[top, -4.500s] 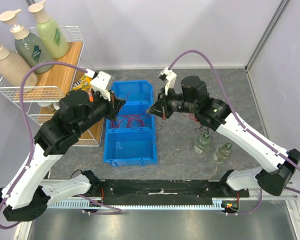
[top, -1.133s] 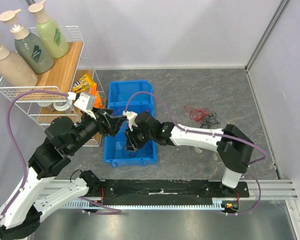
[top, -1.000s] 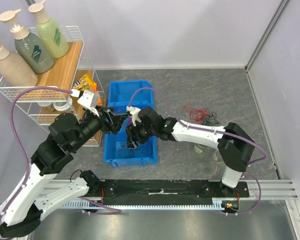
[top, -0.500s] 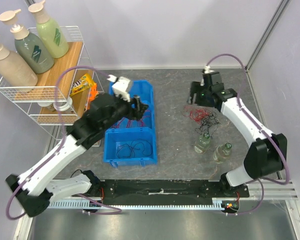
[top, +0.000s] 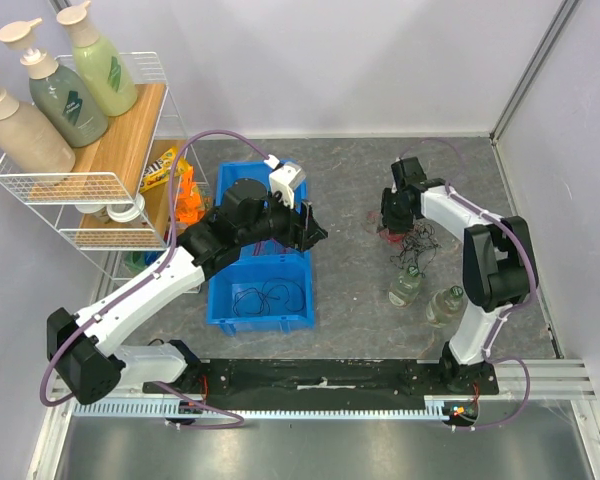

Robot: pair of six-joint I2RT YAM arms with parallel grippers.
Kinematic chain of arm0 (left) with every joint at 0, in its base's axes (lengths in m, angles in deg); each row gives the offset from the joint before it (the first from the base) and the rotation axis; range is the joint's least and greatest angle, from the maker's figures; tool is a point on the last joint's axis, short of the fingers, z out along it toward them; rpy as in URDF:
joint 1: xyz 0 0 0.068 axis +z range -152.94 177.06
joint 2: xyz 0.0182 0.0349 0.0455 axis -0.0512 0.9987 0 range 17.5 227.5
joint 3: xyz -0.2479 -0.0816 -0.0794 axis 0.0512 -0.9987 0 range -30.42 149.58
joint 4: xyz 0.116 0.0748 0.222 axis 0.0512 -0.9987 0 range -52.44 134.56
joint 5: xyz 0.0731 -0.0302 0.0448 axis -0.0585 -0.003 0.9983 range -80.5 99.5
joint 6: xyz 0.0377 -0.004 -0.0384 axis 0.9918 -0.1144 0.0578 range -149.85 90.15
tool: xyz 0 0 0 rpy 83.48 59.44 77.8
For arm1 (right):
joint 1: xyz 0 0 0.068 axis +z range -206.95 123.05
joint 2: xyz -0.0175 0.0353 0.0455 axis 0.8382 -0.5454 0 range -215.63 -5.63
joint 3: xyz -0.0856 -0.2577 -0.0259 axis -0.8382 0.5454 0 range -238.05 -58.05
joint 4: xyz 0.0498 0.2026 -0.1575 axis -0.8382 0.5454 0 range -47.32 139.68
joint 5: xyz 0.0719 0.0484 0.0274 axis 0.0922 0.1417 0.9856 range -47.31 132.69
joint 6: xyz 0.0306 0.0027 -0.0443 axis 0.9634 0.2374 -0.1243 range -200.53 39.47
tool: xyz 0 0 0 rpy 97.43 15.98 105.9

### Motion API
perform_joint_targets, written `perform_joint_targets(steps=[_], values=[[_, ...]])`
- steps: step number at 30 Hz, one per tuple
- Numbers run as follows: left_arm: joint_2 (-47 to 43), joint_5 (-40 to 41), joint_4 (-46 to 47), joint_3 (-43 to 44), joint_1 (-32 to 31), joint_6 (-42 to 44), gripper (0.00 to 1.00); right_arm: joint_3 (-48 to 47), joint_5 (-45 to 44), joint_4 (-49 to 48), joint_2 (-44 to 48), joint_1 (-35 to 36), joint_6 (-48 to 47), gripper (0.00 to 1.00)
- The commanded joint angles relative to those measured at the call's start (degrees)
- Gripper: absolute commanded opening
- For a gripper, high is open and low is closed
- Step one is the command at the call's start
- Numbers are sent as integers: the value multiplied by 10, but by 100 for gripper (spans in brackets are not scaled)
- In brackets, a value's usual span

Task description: Untangle the cables

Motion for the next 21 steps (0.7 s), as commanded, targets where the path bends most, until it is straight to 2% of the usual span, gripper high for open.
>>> perform_joint_targets(steps=[1, 2, 4, 6, 9, 13, 17, 21], values=[[5, -22, 22, 21, -1, -22, 69, -27, 4, -28, -21, 2, -1, 26], [8, -22, 20, 23, -1, -24, 69, -25, -2, -25, -13, 4, 0, 16], [14, -23, 20, 27, -1, -27, 68, -24, -16, -16, 27, 8, -5, 4], [19, -21, 19, 33, -1, -30, 68, -34, -32, 1, 80, 8, -13, 0], [31, -27, 25, 46, -1, -38, 71, -50, -23, 9, 180, 9, -25, 0], [55, -84, 76, 58, 1, -76, 76, -57, 47, -27, 282, 9, -21, 0], [91, -168, 159, 69, 2, -137, 77, -93, 86, -30, 323, 9, -3, 0], [142, -234, 257, 115, -1, -192, 84, -111, 135, -38, 323, 9, 19, 0]])
